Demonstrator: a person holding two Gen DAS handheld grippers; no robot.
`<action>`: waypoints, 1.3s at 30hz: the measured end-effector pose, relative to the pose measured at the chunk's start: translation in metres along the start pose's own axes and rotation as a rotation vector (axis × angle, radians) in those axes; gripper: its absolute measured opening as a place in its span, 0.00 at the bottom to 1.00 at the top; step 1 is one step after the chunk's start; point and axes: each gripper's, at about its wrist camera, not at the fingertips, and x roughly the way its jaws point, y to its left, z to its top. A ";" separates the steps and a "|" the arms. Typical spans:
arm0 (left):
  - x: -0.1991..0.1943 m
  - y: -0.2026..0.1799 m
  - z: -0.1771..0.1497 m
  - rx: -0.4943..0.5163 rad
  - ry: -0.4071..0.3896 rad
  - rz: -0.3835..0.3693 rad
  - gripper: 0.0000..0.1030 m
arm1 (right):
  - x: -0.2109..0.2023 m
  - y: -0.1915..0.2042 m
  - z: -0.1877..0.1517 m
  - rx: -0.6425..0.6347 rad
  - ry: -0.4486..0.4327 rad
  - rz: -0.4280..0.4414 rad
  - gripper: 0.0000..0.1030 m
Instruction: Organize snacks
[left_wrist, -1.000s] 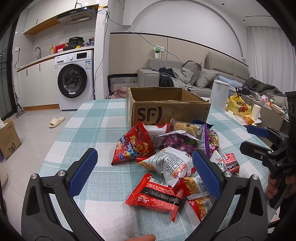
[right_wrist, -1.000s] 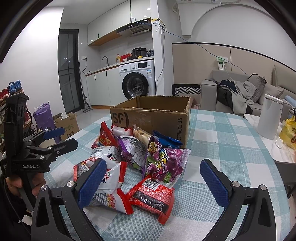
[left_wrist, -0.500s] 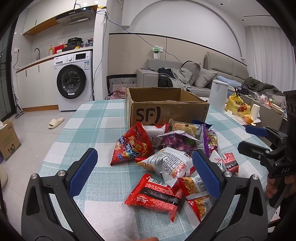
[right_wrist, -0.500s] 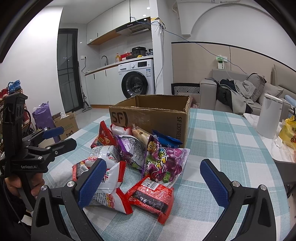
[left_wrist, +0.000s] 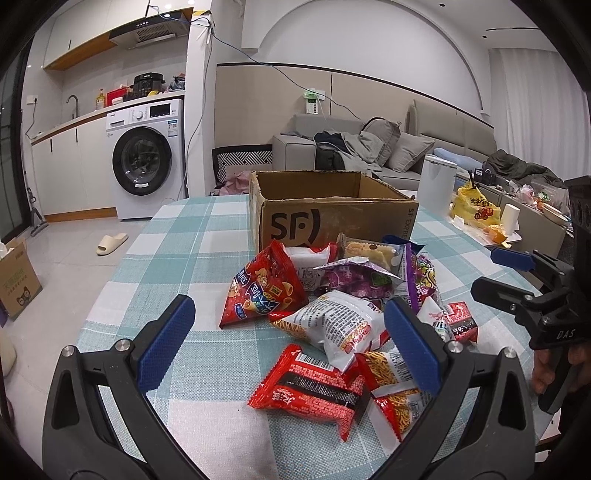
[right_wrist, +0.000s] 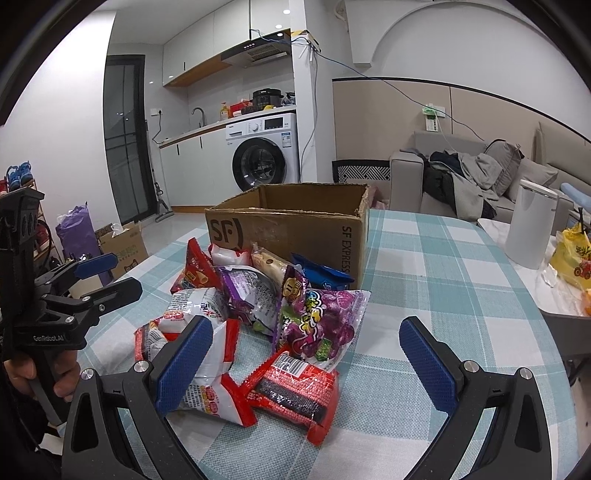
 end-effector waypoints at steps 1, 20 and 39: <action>0.002 0.001 0.000 0.000 -0.001 -0.002 0.99 | 0.000 0.000 0.001 -0.001 0.003 -0.005 1.00; 0.009 0.008 -0.001 0.053 0.109 -0.008 0.99 | 0.017 0.014 0.000 -0.031 0.198 -0.008 1.00; 0.046 0.006 -0.023 0.098 0.333 -0.029 0.99 | 0.043 -0.012 -0.011 0.089 0.340 0.028 0.97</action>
